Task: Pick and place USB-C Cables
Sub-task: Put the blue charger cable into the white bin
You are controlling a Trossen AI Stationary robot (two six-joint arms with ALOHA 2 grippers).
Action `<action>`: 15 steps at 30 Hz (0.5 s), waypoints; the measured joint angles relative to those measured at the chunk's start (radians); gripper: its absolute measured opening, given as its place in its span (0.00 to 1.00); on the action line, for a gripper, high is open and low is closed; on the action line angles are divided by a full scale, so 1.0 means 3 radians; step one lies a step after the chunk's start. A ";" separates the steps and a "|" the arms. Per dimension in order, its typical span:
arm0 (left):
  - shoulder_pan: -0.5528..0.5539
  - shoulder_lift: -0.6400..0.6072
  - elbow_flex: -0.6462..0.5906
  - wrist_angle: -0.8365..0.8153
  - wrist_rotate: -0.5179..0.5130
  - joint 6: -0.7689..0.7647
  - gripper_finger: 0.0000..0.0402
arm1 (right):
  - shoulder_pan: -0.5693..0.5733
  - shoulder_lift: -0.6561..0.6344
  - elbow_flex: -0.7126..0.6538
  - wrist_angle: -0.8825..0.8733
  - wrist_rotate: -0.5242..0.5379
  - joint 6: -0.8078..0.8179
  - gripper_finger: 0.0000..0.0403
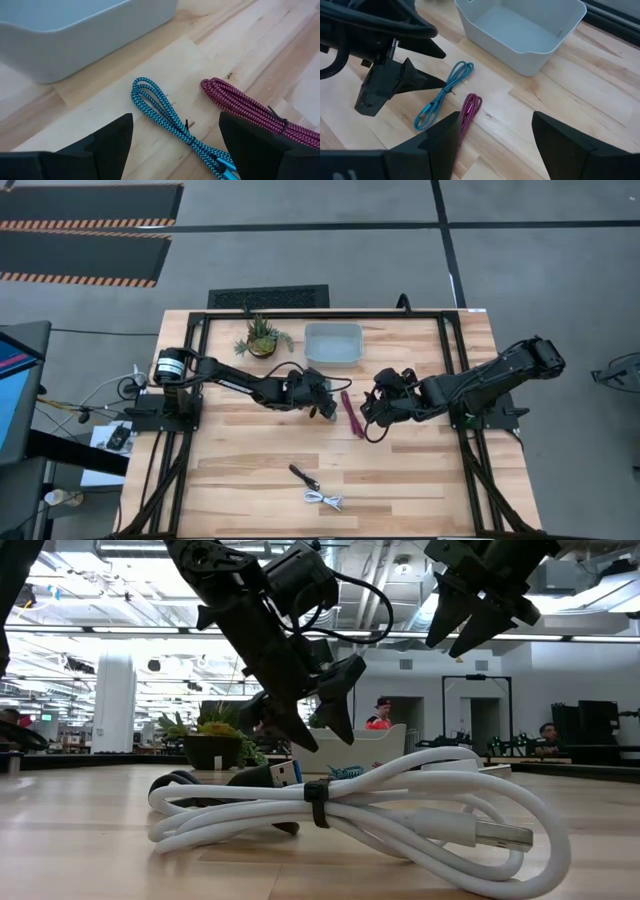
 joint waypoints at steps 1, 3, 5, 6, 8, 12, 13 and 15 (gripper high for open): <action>-0.0011 0.0000 0.0000 0.0007 -0.0033 -0.0001 0.71 | 0.0006 0.0000 0.0000 0.0000 0.0000 0.0006 0.67; -0.0032 0.0000 0.0000 0.0033 -0.0065 -0.0023 0.71 | 0.0021 0.0000 0.0000 0.0001 0.0004 0.0016 0.67; -0.0051 0.0003 0.0000 0.0035 -0.0107 -0.0036 0.71 | 0.0028 0.0000 0.0000 0.0005 0.0003 0.0023 0.67; -0.0064 0.0025 0.0000 0.0057 -0.0149 -0.0043 0.71 | 0.0040 0.0000 0.0000 0.0004 0.0004 0.0040 0.67; -0.0071 0.0055 -0.0003 0.0063 -0.0148 -0.0055 0.71 | 0.0052 0.0000 0.0000 0.0007 0.0014 0.0053 0.67; -0.0051 0.0184 0.0038 0.0029 0.0066 -0.0107 0.69 | 0.0066 0.0001 0.0000 0.0022 0.0020 0.0056 0.67; -0.0045 0.0183 0.0044 0.0017 0.0066 -0.0086 0.68 | 0.0065 0.0000 0.0000 0.0029 0.0023 0.0056 0.67; -0.0043 0.0169 0.0078 0.0079 -0.0036 -0.0062 0.67 | 0.0065 0.0001 0.0000 0.0032 0.0022 0.0056 0.67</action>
